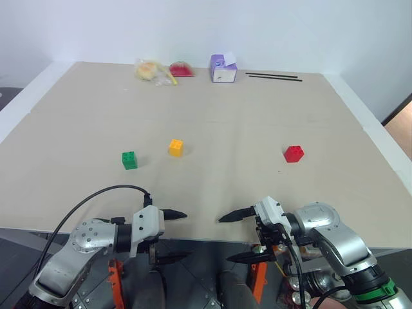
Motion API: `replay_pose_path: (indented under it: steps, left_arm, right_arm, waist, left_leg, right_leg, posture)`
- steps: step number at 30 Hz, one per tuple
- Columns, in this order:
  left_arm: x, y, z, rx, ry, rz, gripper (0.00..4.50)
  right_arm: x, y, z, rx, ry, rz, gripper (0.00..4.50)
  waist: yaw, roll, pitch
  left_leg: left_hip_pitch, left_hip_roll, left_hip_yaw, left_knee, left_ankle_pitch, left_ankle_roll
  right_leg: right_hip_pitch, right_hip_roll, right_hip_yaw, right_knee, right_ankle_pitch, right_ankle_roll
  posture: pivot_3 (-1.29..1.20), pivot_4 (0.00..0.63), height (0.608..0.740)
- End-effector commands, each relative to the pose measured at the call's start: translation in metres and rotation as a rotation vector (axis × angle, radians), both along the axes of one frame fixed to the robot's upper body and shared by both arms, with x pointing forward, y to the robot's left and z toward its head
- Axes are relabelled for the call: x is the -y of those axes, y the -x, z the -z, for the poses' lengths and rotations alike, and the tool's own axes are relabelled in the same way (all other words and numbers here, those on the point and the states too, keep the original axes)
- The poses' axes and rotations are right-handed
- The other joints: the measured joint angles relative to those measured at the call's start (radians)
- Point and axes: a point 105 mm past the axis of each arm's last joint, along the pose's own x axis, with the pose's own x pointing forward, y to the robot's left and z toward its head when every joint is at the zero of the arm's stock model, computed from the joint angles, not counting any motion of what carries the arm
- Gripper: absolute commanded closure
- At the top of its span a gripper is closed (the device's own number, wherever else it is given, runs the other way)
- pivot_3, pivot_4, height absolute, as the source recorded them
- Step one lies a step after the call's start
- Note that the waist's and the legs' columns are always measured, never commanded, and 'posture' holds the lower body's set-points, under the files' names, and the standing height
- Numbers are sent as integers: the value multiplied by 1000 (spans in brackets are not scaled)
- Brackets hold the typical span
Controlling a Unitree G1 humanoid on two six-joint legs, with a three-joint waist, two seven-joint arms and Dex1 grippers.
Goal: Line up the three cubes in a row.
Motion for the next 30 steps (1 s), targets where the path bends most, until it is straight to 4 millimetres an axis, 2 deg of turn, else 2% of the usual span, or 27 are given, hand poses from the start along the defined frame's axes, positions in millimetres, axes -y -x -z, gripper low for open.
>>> replay_pose_path:
  steps: [1, 20, 24, 26, 27, 30]
  left_arm:
    - [2, 0, -11, 59, 7, 31, 38]
    - [4, 0, -17, 53, 15, 116, 38]
    - [9, -25, -35, 51, 104, 3, 38]
    - [14, -41, -47, 48, 170, -52, 38]
    - [19, -49, -54, 51, 208, -75, 38]
    - [35, -69, -67, 62, 282, -133, 38]
  right_arm:
    - [1, 3, -5, 25, -4, -23, 0]
    - [-1, -2, -4, 14, -46, 46, 0]
    - [5, -24, -24, -13, -175, 286, 0]
    - [15, -48, -34, 33, -221, 473, 0]
    - [24, -67, -40, 54, -245, 622, 0]
    - [53, -101, -51, 108, -280, 953, 0]
  waist:
    - [0, 0, 0]
    - [0, 0, 0]
    - [2, 0, 0]
    - [2, -1, 0]
    - [1, -1, -1]
    - [0, -1, -1]
  left_leg:
    - [0, 0, 0, 0, 0, 0]
    - [0, 0, 0, 0, 0, 0]
    - [0, 0, 0, 0, 0, 0]
    - [-1, -1, 0, 0, 0, 0]
    - [-1, -1, 0, 1, 0, 0]
    - [-1, -1, 0, 2, 1, 1]
  right_leg:
    - [0, 0, 0, 0, 0, 0]
    - [1, 0, 0, 0, 0, 0]
    - [2, 0, 0, 0, 0, 0]
    - [2, 0, 0, 0, 0, 0]
    - [2, 0, 0, 0, 0, 0]
    - [4, 0, 0, 0, 1, 0]
  posture:
    - [0, 150, 740]
    - [0, 150, 740]
    - [0, 150, 740]
    - [0, 150, 740]
    - [0, 150, 740]
    - [0, 150, 740]
